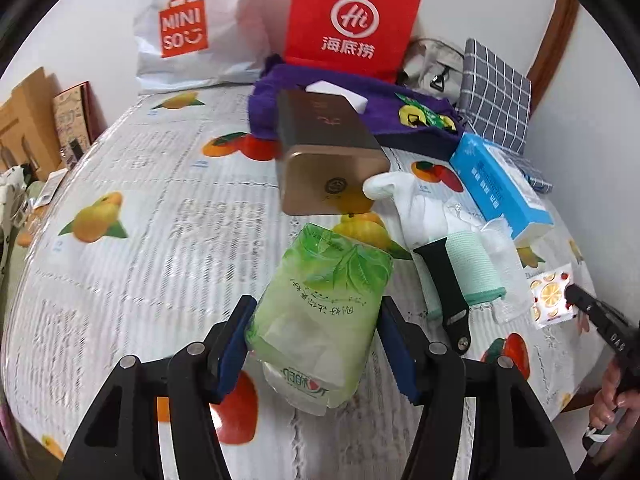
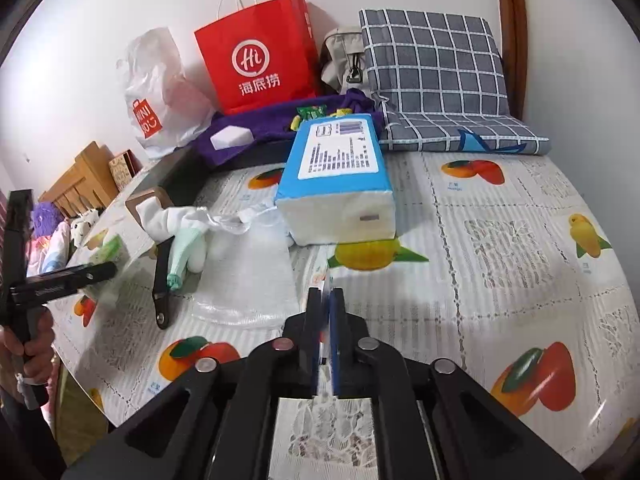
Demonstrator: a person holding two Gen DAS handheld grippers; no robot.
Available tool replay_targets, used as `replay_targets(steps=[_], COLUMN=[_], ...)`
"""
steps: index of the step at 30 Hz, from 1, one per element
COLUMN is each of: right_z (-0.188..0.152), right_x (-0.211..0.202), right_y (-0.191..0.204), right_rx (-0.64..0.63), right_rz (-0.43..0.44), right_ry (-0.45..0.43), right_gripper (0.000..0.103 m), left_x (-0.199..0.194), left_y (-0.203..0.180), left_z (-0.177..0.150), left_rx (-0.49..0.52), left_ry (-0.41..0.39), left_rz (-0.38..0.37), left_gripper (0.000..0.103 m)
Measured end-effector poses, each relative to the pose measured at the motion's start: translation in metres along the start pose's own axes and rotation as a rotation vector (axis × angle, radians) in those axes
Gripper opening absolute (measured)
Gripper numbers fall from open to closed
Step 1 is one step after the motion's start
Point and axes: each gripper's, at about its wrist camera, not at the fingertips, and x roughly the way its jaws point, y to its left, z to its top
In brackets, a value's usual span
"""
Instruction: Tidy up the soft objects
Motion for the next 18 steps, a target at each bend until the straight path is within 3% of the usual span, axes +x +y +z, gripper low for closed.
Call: replay_targets(steps=[8, 10, 12, 14, 16, 18], right_z=[-0.014, -0.016, -0.018, -0.02, -0.023, -0.026], right_x=[0.022, 0.027, 0.028, 0.025, 0.022, 0.027], right_y=[0.005, 0.006, 0.006, 0.009, 0.016, 0.024], right_rx=[-0.028, -0.03, -0.025, -0.013, -0.015, -0.033], right_rz=[0.021, -0.009, -0.023, -0.005, 0.011, 0.001], right_ry=[0.091, 0.105, 0.111, 0.105, 0.083, 0.087], right_gripper=[0.008, 0.01, 0.024, 0.059, 0.069, 0.07], left_x=[-0.018, -0.021, -0.023, -0.024, -0.022, -0.02], left_y=[0.0, -0.001, -0.001, -0.001, -0.001, -0.001], left_z=[-0.005, -0.005, -0.006, -0.007, -0.008, -0.008], left_rx=[-0.005, -0.005, -0.004, -0.007, -0.013, -0.016], left_ry=[-0.019, -0.023, -0.023, -0.022, -0.015, -0.01], left_rz=[-0.011, -0.008, -0.016, -0.018, -0.024, -0.03], left_gripper=[0.059, 0.059, 0.059, 0.059, 0.059, 0.059])
